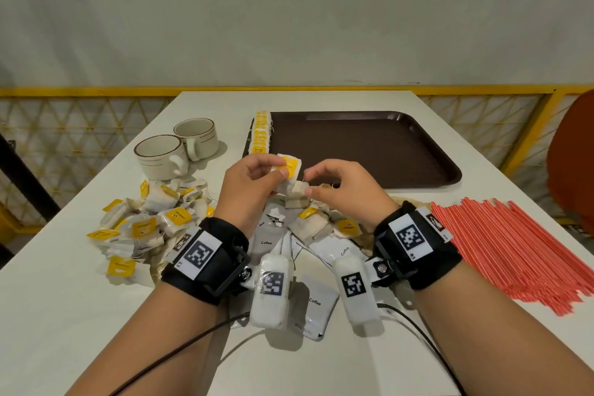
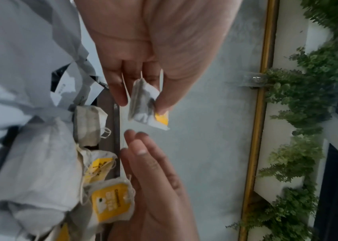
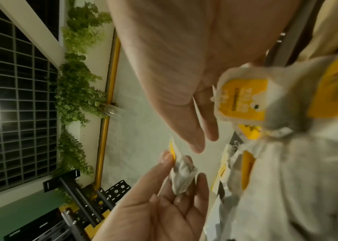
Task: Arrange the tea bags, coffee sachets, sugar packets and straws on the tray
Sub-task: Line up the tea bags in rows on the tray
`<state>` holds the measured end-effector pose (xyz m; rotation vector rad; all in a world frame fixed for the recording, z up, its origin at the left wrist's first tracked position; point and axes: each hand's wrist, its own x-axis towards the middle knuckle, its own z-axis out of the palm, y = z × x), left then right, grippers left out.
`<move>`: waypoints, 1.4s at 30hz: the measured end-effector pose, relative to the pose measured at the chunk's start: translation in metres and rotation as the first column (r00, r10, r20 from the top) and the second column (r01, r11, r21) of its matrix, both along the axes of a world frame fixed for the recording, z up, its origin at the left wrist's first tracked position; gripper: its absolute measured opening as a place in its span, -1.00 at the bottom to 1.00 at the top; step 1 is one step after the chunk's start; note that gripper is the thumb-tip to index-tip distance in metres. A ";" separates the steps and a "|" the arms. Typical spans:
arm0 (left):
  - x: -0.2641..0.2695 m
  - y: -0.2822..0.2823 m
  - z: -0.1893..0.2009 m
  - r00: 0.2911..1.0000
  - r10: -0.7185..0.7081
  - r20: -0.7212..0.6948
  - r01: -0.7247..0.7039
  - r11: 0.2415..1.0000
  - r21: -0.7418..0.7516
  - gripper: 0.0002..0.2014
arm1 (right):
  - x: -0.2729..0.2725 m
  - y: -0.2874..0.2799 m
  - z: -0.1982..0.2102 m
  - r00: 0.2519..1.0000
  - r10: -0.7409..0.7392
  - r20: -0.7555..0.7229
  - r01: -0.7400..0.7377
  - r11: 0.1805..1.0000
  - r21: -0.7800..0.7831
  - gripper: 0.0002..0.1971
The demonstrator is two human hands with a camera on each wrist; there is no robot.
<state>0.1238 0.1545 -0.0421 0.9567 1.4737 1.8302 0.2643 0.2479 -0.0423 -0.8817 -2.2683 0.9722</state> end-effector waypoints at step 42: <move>-0.018 -0.004 0.008 0.995 0.054 0.079 -0.056 0.998 0.021 -0.77 | -0.022 0.018 0.034 0.917 0.110 0.382 -0.198 0.960 0.197 -0.90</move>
